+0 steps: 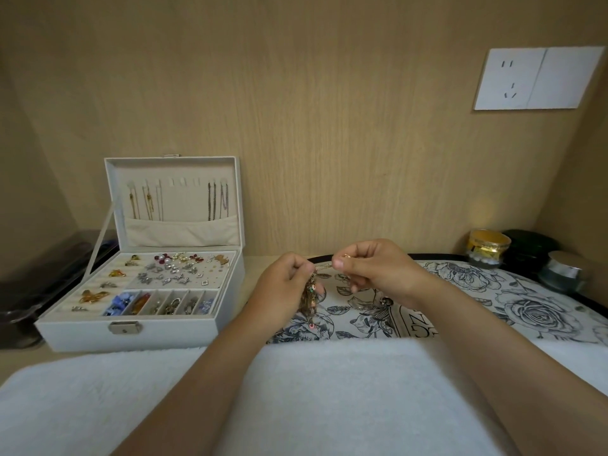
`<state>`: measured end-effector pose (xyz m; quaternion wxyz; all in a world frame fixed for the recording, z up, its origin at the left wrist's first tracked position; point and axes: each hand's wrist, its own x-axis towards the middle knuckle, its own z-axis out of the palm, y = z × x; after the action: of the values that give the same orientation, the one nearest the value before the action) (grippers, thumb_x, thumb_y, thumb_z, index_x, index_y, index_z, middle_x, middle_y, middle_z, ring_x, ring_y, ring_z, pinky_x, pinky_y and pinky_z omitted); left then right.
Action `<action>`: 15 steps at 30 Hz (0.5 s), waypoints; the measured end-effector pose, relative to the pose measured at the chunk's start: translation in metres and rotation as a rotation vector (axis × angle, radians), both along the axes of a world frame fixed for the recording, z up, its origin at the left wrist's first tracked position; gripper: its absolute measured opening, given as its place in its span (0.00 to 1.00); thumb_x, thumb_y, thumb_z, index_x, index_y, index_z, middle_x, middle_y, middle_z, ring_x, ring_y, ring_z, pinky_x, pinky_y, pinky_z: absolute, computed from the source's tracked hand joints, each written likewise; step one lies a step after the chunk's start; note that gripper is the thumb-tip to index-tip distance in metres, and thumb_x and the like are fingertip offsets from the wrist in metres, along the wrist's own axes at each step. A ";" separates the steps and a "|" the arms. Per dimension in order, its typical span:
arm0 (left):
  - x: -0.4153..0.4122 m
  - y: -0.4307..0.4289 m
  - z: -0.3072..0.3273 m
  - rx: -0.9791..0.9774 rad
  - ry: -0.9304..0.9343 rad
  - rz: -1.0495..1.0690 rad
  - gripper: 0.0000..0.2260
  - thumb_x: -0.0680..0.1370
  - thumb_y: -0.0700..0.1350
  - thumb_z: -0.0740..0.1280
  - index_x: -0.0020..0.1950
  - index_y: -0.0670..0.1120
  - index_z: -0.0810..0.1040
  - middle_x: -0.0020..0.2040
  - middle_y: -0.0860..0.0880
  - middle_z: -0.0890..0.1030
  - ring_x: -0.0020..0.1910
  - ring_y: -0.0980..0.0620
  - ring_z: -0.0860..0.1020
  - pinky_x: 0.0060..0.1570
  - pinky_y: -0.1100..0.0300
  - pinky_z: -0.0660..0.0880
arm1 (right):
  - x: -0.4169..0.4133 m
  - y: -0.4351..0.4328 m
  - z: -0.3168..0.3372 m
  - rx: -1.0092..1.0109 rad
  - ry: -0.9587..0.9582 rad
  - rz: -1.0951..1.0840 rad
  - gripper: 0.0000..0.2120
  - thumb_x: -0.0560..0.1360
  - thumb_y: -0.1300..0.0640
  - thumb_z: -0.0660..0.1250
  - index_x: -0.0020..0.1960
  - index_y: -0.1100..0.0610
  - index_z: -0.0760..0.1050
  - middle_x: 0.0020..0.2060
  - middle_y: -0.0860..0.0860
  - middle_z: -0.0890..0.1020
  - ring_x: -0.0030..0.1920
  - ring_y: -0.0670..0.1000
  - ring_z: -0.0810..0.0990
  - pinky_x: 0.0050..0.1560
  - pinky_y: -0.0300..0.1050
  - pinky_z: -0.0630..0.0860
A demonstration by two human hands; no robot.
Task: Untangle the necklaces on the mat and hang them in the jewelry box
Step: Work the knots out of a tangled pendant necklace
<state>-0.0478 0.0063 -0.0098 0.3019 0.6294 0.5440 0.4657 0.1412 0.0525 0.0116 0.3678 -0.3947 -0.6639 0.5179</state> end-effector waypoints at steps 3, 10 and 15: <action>-0.003 0.001 -0.001 0.017 0.054 0.018 0.10 0.83 0.48 0.60 0.49 0.46 0.78 0.44 0.49 0.84 0.31 0.62 0.74 0.33 0.68 0.69 | 0.001 -0.002 -0.002 -0.014 -0.132 0.037 0.07 0.74 0.58 0.74 0.50 0.60 0.84 0.30 0.50 0.78 0.29 0.48 0.75 0.43 0.49 0.79; -0.002 -0.003 0.000 -0.182 -0.113 -0.175 0.18 0.83 0.55 0.58 0.50 0.46 0.83 0.41 0.48 0.84 0.39 0.53 0.81 0.47 0.60 0.77 | -0.010 -0.007 -0.001 -0.093 0.036 0.098 0.09 0.82 0.56 0.63 0.48 0.61 0.76 0.38 0.53 0.81 0.34 0.52 0.78 0.37 0.46 0.79; -0.005 0.001 0.001 -0.301 -0.080 -0.089 0.22 0.77 0.67 0.60 0.45 0.52 0.84 0.45 0.49 0.86 0.51 0.48 0.82 0.62 0.49 0.74 | -0.022 -0.009 -0.006 -0.161 0.088 0.135 0.10 0.84 0.54 0.59 0.53 0.62 0.73 0.39 0.56 0.81 0.34 0.55 0.79 0.36 0.49 0.80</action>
<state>-0.0530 0.0072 -0.0090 0.4343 0.5815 0.5667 0.3899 0.1194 0.0432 0.0052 0.3279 -0.3544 -0.6283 0.6100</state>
